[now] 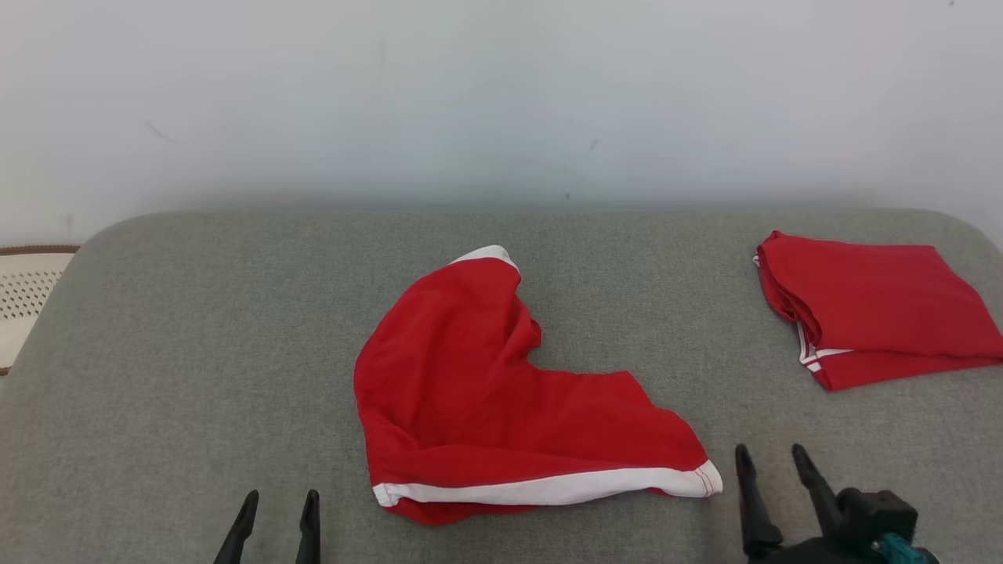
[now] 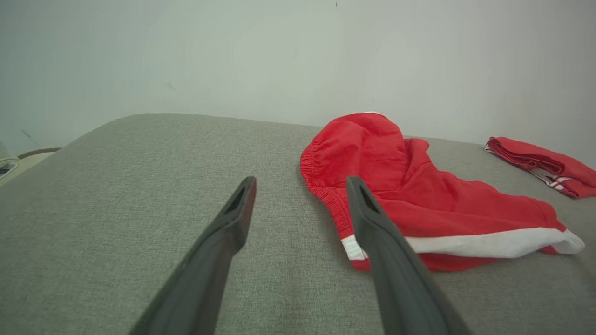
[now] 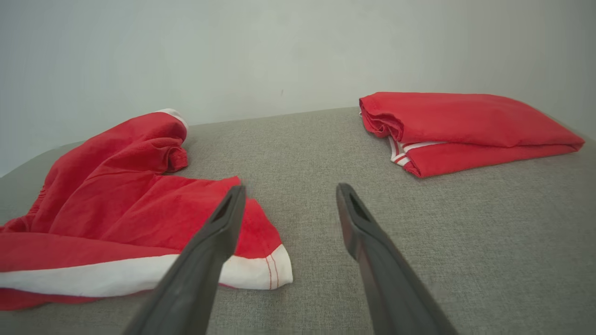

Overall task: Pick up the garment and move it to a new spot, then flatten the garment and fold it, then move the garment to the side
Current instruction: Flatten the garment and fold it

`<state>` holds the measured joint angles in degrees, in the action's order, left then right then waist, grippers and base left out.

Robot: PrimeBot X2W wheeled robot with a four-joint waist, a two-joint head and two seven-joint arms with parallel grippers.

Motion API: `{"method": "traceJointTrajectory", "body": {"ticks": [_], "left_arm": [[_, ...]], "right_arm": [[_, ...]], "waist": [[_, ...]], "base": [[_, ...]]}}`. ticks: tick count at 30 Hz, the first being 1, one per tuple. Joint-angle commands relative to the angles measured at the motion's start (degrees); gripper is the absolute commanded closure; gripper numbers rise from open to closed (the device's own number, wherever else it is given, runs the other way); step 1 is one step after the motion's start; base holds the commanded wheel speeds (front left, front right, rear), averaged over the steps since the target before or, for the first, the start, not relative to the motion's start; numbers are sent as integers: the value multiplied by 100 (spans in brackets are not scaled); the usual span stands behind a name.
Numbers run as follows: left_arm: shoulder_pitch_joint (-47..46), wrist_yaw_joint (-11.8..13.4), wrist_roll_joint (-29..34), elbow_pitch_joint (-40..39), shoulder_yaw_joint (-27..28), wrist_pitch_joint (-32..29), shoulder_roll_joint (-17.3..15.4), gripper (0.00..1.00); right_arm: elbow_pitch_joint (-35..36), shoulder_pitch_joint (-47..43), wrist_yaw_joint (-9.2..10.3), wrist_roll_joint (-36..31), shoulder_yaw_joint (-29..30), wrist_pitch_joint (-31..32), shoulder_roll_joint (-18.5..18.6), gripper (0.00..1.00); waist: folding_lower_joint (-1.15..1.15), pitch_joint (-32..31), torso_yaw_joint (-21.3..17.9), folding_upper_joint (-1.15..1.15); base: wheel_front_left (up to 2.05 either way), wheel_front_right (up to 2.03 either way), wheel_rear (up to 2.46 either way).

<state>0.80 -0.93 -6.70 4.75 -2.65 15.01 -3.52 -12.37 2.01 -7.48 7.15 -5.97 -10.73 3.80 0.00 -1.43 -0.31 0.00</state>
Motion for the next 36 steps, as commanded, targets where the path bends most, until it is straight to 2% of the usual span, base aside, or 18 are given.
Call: {"method": "traceJointTrajectory", "body": {"ticks": [1, 7, 13, 19, 30, 31, 32, 33, 34, 35, 36], "left_arm": [[-113, -76, -109, 88, -40, 25, -10, 0], [-438, -310, -357, 688, -278, 24, 14, 0], [-933, -497, -436, 1580, -616, 24, 25, 0], [-1424, -575, -533, 2211, -857, 25, 43, 0], [-1918, -629, -721, 2804, -1139, 25, 56, 0], [-1919, -634, -733, 2870, -1177, 25, 56, 0], [-1912, -638, -742, 2937, -1217, 25, 58, 4], [-1937, -642, -771, 2911, -1234, 25, 58, 58], [-1950, -644, -791, 2863, -1241, 25, 57, 93], [-1932, -642, -816, 2853, -1259, 25, 56, 100], [-1910, -631, -843, 2845, -1283, 25, 58, 100]], "right_arm": [[-76, 100, -3, 78, -107, 128, 45, 0], [-446, 382, -3, 199, -431, 438, 204, 0], [-1196, 841, -3, 340, -753, 471, 272, 0], [-1949, 1333, -3, 425, -1002, 334, 328, 0], [-2949, 1866, -3, 616, -1394, 133, 240, 0], [-2982, 1908, -3, 660, -1438, 58, 216, 5], [-3022, 1928, -3, 683, -1476, 9, 216, 52], [-3059, 1942, -3, 705, -1512, -50, 223, 65], [-3087, 1962, -3, 728, -1543, -95, 226, 91], [-3122, 1984, -3, 765, -1568, -128, 232, 100], [-3157, 2005, -3, 790, -1590, -160, 243, 100]], "waist": [[0, 20, 15, 0], [0, 143, 1, 0], [0, 383, -55, 0], [0, 645, -105, 0], [0, 787, -82, 0], [0, 786, -83, 0], [0, 779, -86, 0], [0, 772, -88, 0], [0, 764, -91, 0], [0, 752, -91, 0], [0, 736, -86, 0]], "base": [[0, 0, 0], [0, 0, 0], [0, 0, 0], [0, 0, 0], [0, 0, 0], [0, 0, 0], [0, 0, 0], [0, 0, 0], [0, 0, 0], [0, 0, 0], [0, 0, 0]]}}
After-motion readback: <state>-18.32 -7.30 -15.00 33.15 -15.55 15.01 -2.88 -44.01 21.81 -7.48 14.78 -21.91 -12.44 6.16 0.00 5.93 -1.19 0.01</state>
